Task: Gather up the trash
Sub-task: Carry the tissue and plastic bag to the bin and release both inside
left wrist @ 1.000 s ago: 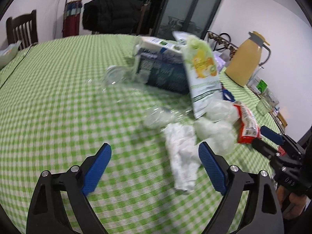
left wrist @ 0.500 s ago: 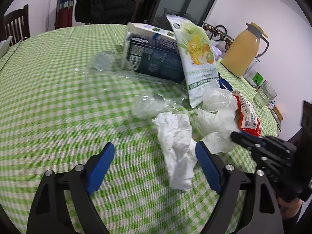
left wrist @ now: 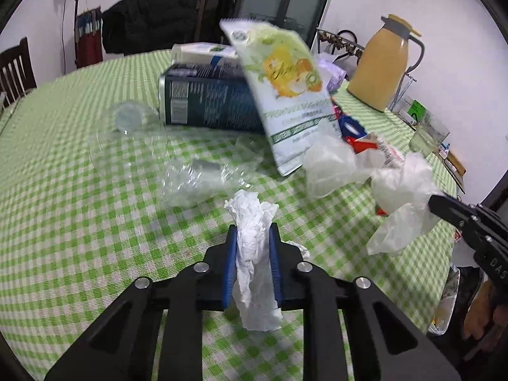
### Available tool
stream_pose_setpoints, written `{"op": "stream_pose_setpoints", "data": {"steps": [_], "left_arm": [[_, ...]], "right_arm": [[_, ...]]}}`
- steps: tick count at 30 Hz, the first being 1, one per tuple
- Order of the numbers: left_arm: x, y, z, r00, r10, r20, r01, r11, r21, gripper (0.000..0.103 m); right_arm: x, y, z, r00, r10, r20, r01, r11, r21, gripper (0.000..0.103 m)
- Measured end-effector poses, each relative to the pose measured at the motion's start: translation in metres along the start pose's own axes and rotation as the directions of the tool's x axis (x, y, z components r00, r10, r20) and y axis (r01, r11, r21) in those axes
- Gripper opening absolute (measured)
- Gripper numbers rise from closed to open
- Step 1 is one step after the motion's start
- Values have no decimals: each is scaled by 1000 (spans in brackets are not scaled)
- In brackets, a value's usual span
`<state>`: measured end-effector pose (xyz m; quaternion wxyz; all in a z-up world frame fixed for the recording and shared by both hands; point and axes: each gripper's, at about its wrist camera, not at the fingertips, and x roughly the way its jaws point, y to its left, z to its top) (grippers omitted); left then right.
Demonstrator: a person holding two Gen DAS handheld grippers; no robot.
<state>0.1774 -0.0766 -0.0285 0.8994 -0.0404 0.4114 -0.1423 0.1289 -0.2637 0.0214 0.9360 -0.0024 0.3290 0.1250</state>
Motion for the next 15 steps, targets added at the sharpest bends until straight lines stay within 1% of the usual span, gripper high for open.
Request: {"op": "stream_pose_setpoints", "data": {"steps": [5, 9, 15], "left_arm": [[-25, -12, 10, 998, 0, 63, 0, 1000, 8, 15], [-44, -27, 14, 994, -15, 108, 12, 1000, 27, 15], [-50, -60, 21, 991, -46, 122, 37, 997, 74, 15]], "right_arm": [[-14, -10, -2, 999, -10, 31, 9, 1000, 19, 5], [-29, -22, -4, 998, -25, 59, 23, 999, 41, 5], [-54, -49, -12, 993, -65, 93, 57, 995, 88, 5]]}}
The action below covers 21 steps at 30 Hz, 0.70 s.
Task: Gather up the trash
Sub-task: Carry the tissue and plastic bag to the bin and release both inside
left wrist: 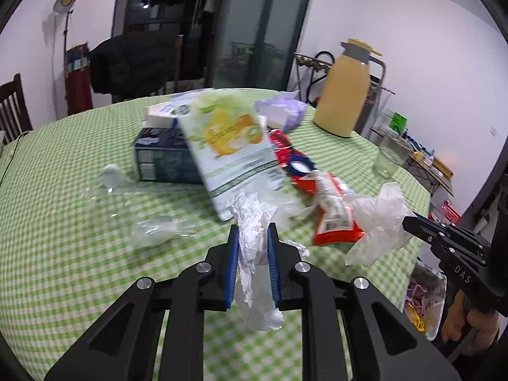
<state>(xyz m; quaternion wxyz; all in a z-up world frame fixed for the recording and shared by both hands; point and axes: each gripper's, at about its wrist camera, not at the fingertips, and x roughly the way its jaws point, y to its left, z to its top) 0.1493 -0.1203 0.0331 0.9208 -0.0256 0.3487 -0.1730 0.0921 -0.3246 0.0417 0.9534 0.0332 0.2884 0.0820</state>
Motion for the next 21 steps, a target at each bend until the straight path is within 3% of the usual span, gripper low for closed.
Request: {"op": "stream_pose_setpoints", "data": {"steps": [12, 18, 21], "left_arm": [[23, -94, 5, 993, -113, -45, 118, 983, 140, 15], [39, -162, 0, 978, -186, -90, 201, 954, 223, 15], [46, -202, -6, 966, -231, -118, 256, 926, 277, 15]], "right_arm": [[-63, -100, -30, 985, -165, 43, 156, 975, 156, 5], [-102, -157, -62, 962, -272, 31, 256, 936, 243, 5], [-119, -185, -82, 944, -329, 8, 312, 904, 293, 5]]}}
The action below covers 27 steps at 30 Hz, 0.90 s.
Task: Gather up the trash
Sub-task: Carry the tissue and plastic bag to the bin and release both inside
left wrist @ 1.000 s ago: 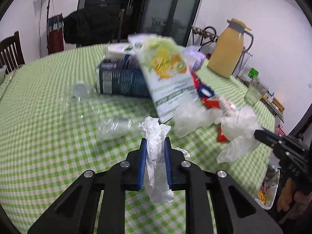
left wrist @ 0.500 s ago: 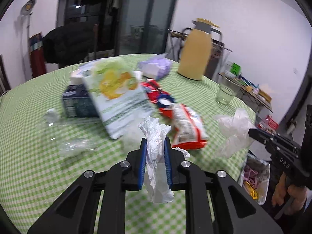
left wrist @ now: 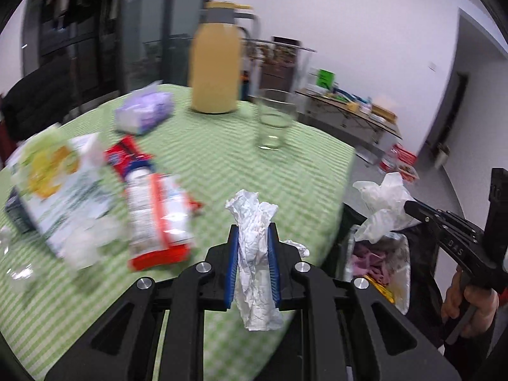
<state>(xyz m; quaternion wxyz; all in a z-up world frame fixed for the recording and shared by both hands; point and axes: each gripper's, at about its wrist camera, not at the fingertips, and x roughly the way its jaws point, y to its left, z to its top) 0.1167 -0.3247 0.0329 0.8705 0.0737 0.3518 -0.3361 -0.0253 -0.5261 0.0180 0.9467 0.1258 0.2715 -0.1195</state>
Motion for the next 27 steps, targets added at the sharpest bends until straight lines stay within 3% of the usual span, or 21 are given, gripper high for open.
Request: {"op": "stream_pose_setpoints", "data": {"steps": [5, 9, 16, 23, 26, 27], "left_arm": [[23, -40, 1, 996, -84, -28, 85, 995, 48, 15], [41, -70, -2, 992, -109, -69, 116, 988, 106, 15], [69, -136, 3, 979, -180, -100, 199, 953, 228, 15], [111, -178, -6, 951, -240, -196, 286, 924, 255, 15], [135, -191, -14, 925, -277, -262, 340, 909, 240, 15], [144, -196, -17, 913, -289, -288, 359, 905, 228, 15]], "right_arm": [[-9, -53, -18, 995, -94, -30, 96, 994, 58, 5], [-14, -89, -34, 987, -151, -64, 156, 984, 88, 5], [-13, -141, -67, 959, -235, -157, 259, 953, 157, 5], [-2, -167, -88, 944, -244, -224, 287, 939, 188, 5], [3, -177, -97, 934, -248, -256, 305, 928, 213, 9], [3, -180, -99, 932, -253, -258, 312, 924, 220, 15]]}}
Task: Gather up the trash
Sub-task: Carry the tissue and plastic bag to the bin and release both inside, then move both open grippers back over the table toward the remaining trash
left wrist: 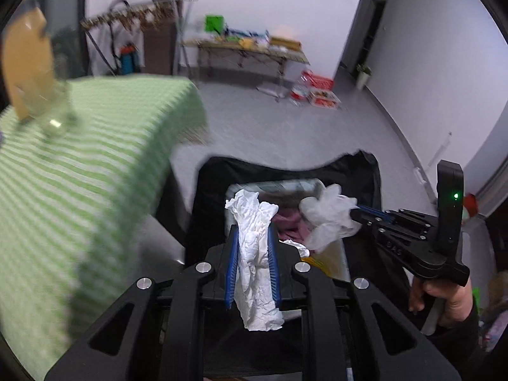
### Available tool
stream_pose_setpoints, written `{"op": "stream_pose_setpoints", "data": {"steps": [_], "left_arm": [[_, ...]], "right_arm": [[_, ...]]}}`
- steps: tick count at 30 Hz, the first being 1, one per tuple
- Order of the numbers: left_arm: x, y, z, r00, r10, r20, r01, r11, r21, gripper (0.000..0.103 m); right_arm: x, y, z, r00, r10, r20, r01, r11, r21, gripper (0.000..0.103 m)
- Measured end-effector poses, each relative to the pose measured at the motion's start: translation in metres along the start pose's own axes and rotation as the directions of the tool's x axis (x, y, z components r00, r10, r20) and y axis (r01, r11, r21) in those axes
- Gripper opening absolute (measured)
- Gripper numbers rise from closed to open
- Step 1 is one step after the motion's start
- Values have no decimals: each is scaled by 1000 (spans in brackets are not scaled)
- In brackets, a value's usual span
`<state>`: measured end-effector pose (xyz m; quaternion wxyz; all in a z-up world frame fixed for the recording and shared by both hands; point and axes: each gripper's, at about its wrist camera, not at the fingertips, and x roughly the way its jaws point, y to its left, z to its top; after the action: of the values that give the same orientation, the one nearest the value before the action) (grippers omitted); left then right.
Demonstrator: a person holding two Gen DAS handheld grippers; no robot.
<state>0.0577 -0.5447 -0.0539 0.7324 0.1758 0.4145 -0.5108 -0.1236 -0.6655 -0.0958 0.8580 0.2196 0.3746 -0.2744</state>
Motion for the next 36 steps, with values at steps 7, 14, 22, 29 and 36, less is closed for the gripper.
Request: {"op": "stream_pose_setpoints", "data": {"steps": [7, 14, 22, 29, 36], "left_arm": [[85, -38, -14, 978, -87, -189, 90, 996, 5, 15], [134, -68, -28, 955, -103, -278, 105, 994, -8, 60], [132, -53, -21, 961, -44, -271, 33, 998, -47, 71], [85, -31, -6, 986, 52, -157, -60, 997, -47, 74], [9, -11, 14, 987, 142, 74, -138, 989, -51, 88]], "right_arm": [[-7, -24, -3, 1000, -29, 7, 29, 998, 50, 33], [-11, -42, -7, 999, -40, 6, 40, 996, 81, 34], [-3, -38, -14, 999, -29, -29, 31, 997, 65, 36], [-8, -22, -7, 999, -31, -8, 31, 999, 36, 54], [-37, 6, 13, 991, -78, 110, 79, 997, -6, 70]]}}
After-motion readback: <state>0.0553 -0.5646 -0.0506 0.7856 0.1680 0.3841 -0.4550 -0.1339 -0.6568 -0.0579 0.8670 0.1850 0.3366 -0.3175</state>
